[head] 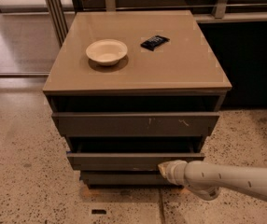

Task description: Close middle drawer

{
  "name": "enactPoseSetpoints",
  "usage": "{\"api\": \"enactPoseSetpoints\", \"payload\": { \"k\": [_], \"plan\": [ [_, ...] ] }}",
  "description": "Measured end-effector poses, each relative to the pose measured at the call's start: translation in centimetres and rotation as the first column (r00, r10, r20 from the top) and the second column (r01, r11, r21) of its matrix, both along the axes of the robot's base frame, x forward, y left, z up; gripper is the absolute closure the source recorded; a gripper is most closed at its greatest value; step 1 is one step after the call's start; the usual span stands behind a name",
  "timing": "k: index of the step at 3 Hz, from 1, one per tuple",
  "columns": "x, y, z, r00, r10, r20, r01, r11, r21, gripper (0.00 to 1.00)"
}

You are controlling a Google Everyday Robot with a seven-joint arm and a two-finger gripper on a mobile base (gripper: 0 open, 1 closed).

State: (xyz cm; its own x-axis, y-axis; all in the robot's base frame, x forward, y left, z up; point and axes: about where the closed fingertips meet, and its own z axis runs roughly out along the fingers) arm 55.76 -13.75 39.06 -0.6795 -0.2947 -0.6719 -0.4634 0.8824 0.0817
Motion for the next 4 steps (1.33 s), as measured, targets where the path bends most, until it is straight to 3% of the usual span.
{"api": "enactPoseSetpoints", "payload": {
  "k": [4],
  "plan": [
    [3.6,1.8,2.3,0.9945,0.052,0.091,-0.049,0.998,-0.041,1.00]
  ]
}}
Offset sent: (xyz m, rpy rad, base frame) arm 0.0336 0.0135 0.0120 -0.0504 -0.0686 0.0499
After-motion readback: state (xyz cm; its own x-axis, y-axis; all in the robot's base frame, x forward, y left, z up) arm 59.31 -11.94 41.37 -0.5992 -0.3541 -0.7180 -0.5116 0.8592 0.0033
